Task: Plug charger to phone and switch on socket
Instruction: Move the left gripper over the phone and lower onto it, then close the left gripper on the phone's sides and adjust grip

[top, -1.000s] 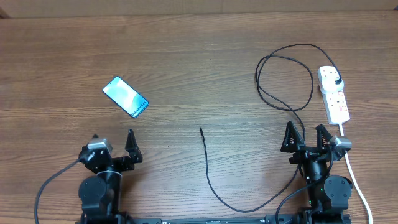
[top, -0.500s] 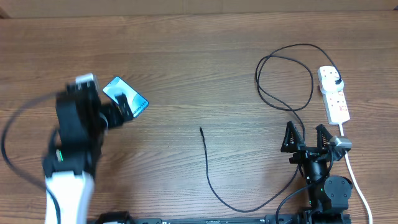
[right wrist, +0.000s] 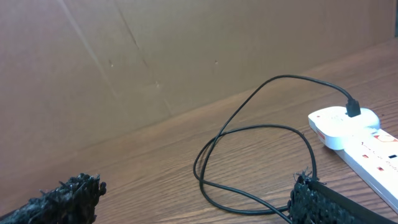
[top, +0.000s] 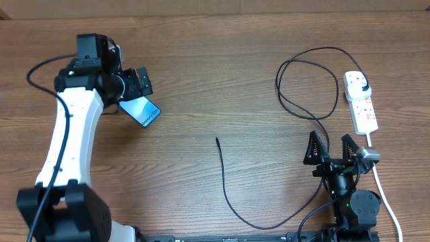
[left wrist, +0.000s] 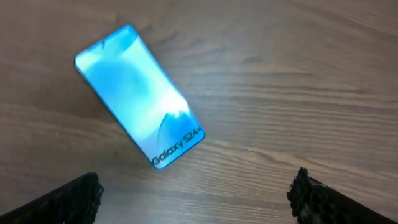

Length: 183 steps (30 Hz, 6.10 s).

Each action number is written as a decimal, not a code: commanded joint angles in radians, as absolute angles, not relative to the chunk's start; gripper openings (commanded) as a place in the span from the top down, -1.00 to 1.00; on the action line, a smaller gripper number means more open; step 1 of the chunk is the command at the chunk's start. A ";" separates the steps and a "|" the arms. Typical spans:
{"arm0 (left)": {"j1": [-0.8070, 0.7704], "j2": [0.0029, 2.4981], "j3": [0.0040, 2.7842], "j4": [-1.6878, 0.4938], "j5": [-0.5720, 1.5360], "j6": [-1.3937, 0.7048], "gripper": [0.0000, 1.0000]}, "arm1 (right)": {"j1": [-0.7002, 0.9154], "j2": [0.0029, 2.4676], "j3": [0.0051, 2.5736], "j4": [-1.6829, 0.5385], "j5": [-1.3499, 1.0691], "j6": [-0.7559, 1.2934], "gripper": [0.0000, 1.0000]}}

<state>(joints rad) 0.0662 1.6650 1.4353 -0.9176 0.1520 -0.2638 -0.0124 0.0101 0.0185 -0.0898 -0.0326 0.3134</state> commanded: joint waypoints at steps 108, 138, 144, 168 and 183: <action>0.063 2.330 1.657 -0.987 -0.010 -0.842 -0.99 | -0.007 0.003 0.008 -0.084 -0.019 0.307 -1.00; 0.119 2.330 1.658 -1.019 0.056 -0.894 -0.99 | -0.007 0.003 0.008 -0.084 -0.019 0.307 -1.00; 0.118 2.330 1.657 -1.020 0.052 -0.883 -1.00 | -0.007 0.003 0.008 -0.084 -0.019 0.307 -1.00; 0.115 2.330 1.657 -1.077 0.042 -0.832 -1.00 | -0.007 0.003 0.008 -0.084 -0.019 0.307 -1.00; 0.083 2.330 1.657 -1.061 0.012 -0.835 -1.00 | -0.007 0.003 0.008 -0.084 -0.019 0.307 -1.00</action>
<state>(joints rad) 0.1017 2.2555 1.7153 -1.0550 0.0257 -0.8387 -0.0120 0.0101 0.0185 -0.0898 -0.0326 0.3138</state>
